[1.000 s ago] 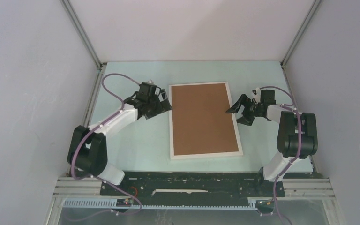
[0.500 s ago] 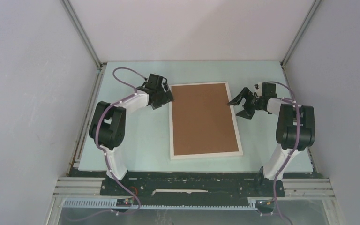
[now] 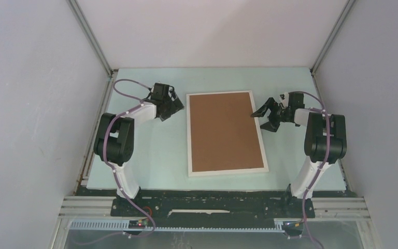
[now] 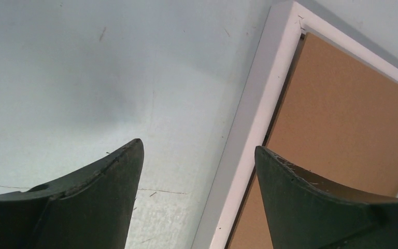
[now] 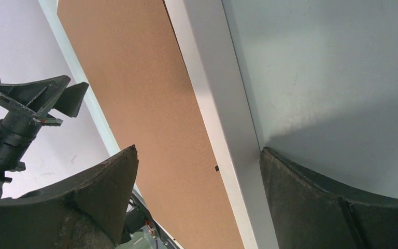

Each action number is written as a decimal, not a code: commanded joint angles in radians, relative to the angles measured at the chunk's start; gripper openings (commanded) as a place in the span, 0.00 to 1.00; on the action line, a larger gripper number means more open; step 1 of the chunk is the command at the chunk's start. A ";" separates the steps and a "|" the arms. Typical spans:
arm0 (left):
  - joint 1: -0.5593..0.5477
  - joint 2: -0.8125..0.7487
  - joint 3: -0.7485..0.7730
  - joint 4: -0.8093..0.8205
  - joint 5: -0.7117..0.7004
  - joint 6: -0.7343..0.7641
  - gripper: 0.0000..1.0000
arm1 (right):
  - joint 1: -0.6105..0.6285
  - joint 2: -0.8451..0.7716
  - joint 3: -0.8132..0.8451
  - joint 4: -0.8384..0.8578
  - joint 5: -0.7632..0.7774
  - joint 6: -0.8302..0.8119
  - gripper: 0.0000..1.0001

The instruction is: Put the photo into the frame

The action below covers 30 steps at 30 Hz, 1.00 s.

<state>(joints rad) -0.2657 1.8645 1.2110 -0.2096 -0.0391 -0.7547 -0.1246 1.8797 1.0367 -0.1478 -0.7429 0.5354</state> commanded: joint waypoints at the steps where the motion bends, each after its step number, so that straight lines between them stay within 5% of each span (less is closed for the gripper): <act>1: 0.003 0.006 -0.001 0.026 0.013 -0.021 0.85 | 0.003 0.020 0.029 0.033 -0.006 0.013 0.93; 18: -0.019 -0.013 -0.036 0.110 0.069 0.026 0.93 | 0.005 0.038 0.036 0.052 -0.024 0.023 0.88; 30: -0.022 0.006 -0.003 0.035 0.021 0.004 0.75 | 0.002 0.040 0.045 0.049 -0.030 0.026 0.81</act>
<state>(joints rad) -0.2840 1.8854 1.1976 -0.1585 0.0216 -0.7513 -0.1249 1.9118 1.0515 -0.1139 -0.7502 0.5529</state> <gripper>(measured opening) 0.769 0.818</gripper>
